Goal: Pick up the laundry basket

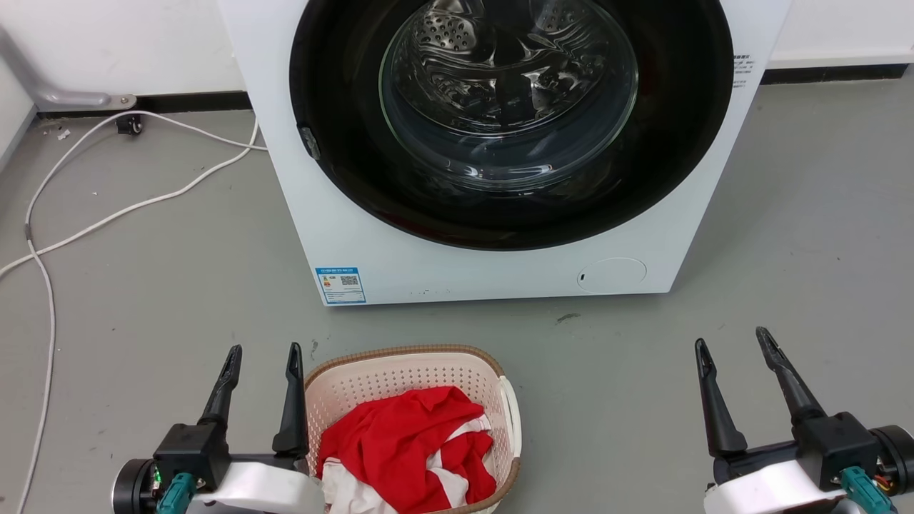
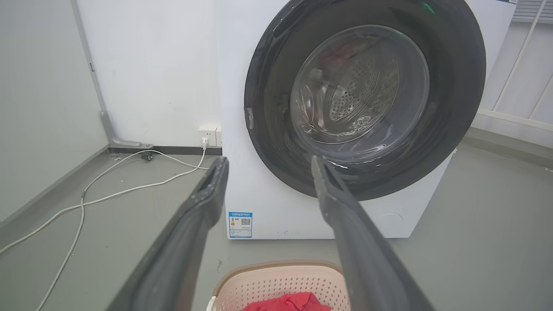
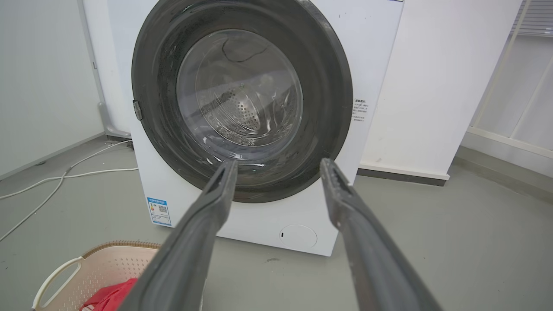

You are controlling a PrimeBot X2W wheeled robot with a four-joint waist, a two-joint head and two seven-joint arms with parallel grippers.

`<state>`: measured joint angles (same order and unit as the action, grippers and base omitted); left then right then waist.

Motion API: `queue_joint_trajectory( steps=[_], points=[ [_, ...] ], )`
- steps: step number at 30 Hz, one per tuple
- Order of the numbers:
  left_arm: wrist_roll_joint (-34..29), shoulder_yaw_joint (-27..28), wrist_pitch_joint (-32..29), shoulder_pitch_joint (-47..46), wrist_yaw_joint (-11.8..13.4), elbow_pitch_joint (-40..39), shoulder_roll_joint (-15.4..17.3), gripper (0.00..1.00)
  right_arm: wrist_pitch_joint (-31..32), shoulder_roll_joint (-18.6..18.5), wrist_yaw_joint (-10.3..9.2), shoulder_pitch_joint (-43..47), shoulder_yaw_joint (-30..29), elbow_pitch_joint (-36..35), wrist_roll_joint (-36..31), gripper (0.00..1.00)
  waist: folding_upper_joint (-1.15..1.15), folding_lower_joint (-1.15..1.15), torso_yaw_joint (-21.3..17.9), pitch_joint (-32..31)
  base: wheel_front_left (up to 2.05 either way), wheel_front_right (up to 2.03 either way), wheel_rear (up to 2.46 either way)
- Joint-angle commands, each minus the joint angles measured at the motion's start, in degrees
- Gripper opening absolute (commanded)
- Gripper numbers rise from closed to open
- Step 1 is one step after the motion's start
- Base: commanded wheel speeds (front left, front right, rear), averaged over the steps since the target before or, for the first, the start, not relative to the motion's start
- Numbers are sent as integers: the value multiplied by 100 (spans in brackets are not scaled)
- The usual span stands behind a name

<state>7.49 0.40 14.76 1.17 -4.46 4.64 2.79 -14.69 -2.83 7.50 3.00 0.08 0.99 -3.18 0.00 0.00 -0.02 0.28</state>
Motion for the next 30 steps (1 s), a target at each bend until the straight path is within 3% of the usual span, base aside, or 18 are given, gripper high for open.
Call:
queue_joint_trajectory(
  steps=[1,16,30],
  points=[
    [-117,-3,46,60,42,-41,17,100,-54,-9,-2,97,-5,-33,-94,100,0,0,-1,3,0,0,0],
    [-82,40,47,83,64,27,16,100,-51,-9,-2,60,-34,152,351,100,0,0,-7,-5,0,0,0],
    [145,210,47,22,55,49,16,100,-51,-9,-2,16,26,152,256,100,0,0,15,4,0,0,0]
  ],
)
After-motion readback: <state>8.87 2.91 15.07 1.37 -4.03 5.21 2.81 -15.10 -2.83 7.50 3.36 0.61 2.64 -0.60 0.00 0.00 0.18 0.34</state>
